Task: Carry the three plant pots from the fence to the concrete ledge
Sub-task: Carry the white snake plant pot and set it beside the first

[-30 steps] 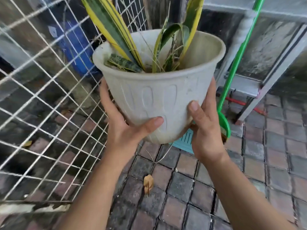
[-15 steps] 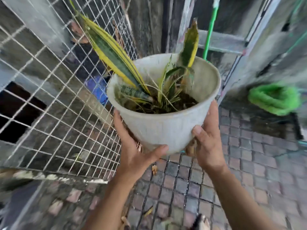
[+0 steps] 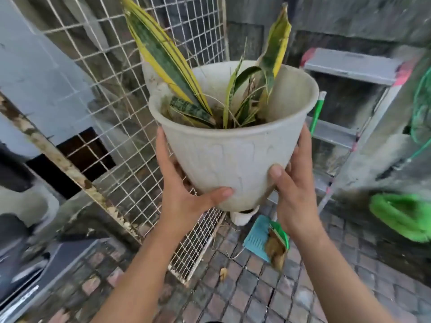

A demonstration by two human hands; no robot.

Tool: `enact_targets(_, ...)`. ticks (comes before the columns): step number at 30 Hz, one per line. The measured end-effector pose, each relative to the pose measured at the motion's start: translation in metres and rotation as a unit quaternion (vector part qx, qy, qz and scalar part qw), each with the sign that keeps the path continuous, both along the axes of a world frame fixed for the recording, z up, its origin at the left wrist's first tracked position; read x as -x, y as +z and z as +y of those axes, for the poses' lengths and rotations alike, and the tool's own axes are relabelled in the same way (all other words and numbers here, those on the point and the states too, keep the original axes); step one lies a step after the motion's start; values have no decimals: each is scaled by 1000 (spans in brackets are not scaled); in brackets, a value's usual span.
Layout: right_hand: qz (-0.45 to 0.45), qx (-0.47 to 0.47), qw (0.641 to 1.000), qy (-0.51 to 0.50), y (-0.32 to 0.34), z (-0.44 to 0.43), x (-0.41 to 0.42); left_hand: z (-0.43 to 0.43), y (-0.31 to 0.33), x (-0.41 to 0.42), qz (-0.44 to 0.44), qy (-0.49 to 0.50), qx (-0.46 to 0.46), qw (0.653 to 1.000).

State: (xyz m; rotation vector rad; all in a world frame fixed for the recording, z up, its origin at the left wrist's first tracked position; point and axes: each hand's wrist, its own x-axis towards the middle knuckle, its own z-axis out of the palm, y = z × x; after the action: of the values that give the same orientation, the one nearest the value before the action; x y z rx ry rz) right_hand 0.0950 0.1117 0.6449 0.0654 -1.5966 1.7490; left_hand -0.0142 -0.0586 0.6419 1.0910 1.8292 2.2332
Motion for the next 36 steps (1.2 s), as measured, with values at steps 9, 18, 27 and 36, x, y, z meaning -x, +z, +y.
enact_targets(9, 16, -91, 977, 191, 49, -2, -10, -42, 46, -88, 7, 224, 5, 974)
enact_targets(18, 37, -69, 912, 403, 64, -139, 10, -171, 70, -171, 11, 434, 8, 901)
enact_targets(27, 33, -9, 794, 607, 70, -332, -13, -319, 70, -263, 16, 607, 12, 794)
enact_targets(36, 25, -4, 722, 691, 72, -503, -43, -443, 75, -332, 24, 716, 54, 695)
